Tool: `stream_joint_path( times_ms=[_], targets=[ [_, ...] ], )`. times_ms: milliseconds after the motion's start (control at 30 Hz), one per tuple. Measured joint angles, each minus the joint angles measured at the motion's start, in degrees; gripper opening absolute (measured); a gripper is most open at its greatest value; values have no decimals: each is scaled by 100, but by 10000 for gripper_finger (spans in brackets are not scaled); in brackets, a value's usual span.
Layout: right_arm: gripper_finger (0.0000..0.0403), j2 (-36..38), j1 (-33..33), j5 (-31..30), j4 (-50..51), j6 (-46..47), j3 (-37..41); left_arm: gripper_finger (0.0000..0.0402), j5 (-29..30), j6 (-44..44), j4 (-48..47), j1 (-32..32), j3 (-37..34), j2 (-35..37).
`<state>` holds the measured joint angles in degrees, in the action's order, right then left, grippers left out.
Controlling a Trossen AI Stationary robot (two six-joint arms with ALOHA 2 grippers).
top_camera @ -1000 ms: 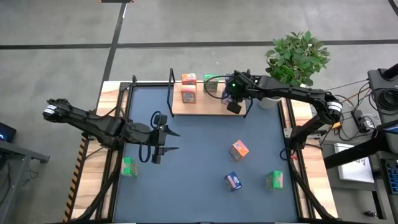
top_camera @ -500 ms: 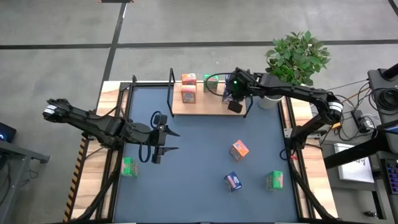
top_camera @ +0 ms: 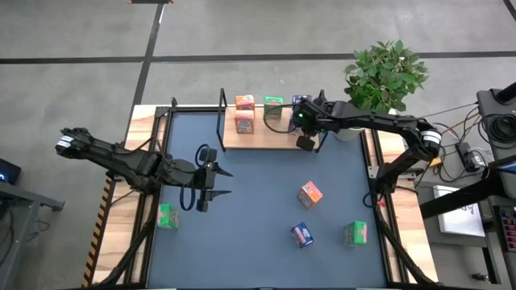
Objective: Stack cereal on shelf
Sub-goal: Put the left blue cereal box on the shelf
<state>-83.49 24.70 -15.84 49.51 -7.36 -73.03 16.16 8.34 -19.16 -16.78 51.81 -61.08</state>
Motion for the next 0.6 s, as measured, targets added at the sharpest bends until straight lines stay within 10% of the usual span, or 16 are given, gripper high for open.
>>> stream_joint_path(
  times_ms=[600],
  targets=[
    [9,-23,-7,147,-19,-74,1,208,0,0,-59,0,0,0]
  ],
)
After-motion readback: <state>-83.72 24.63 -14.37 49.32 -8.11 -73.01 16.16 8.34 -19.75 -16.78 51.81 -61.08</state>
